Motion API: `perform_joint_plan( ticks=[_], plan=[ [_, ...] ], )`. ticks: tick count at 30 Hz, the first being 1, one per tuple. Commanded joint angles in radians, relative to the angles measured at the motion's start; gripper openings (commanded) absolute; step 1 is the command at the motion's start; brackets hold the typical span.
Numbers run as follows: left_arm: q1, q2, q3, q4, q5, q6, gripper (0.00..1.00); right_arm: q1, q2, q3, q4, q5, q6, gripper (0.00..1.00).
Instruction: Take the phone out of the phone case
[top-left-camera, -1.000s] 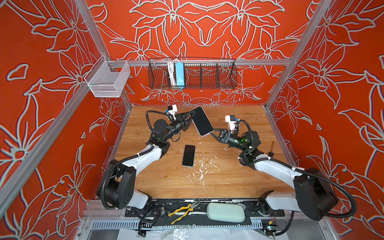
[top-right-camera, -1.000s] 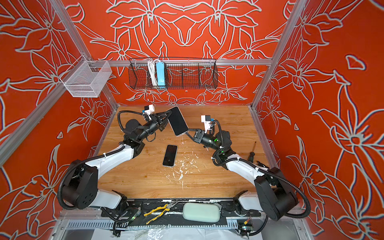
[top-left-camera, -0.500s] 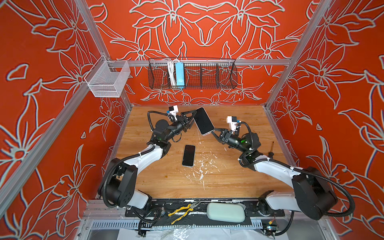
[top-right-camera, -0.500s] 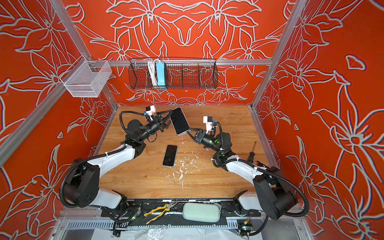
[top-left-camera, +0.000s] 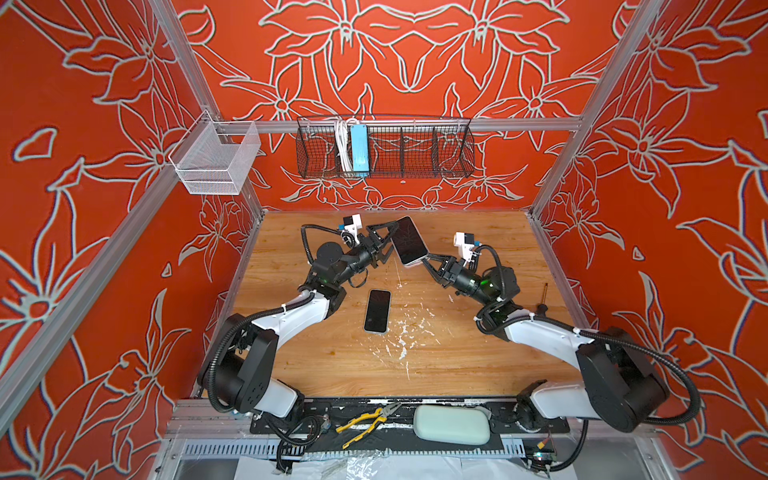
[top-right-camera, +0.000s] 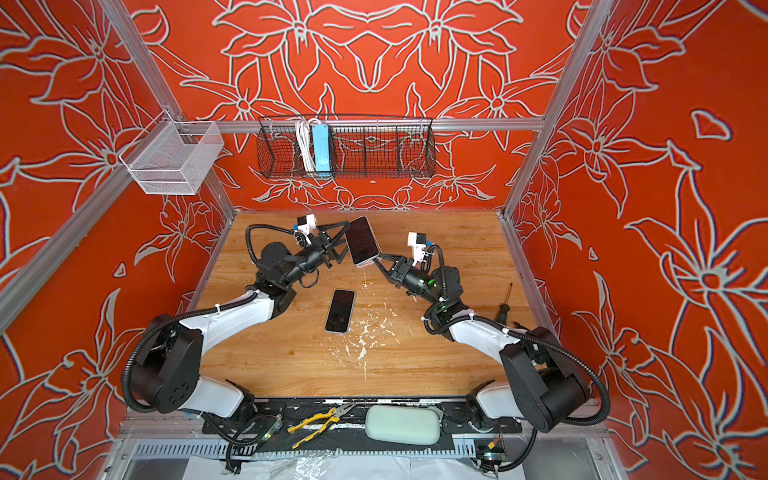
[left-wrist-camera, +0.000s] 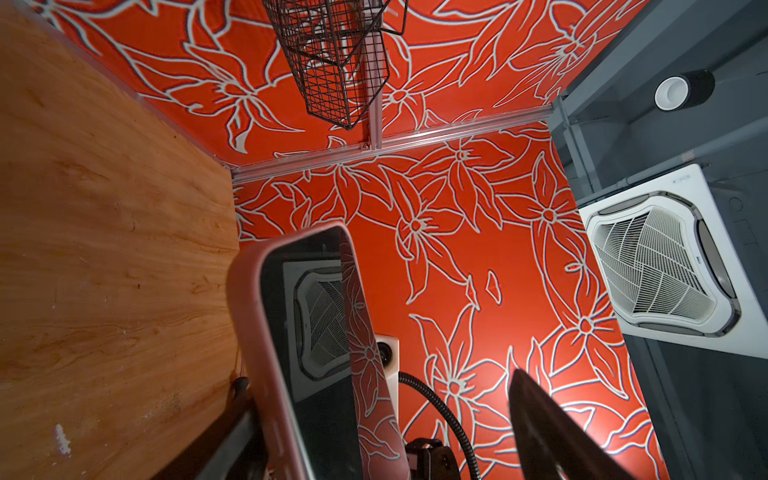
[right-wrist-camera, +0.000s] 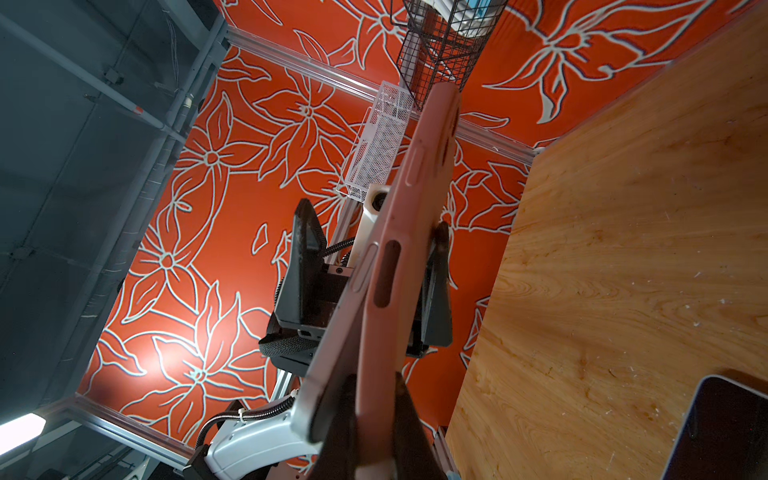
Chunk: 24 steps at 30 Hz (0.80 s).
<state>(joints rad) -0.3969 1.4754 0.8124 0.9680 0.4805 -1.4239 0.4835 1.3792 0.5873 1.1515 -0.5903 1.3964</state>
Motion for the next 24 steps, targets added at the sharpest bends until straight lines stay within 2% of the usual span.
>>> perform_joint_plan(
  ticks=[1,5,14,16,24],
  plan=[
    [-0.015,-0.031,-0.012,0.024,-0.014,0.022,0.85,0.000,0.026,0.024,0.173,0.023,0.062,0.11],
    [-0.023,-0.030,-0.012,0.016,-0.016,0.025,0.88,0.000,0.061,0.017,0.230,0.022,0.082,0.11],
    [-0.039,-0.042,-0.034,-0.008,-0.020,0.043,1.00,0.001,0.035,0.001,0.214,0.037,0.059,0.11],
    [-0.046,-0.045,-0.044,-0.012,-0.025,0.048,0.97,0.000,0.035,0.003,0.214,0.036,0.059,0.11],
    [-0.082,-0.079,-0.078,-0.047,-0.053,0.044,0.97,0.000,0.043,0.009,0.235,0.048,0.064,0.11]
  ],
)
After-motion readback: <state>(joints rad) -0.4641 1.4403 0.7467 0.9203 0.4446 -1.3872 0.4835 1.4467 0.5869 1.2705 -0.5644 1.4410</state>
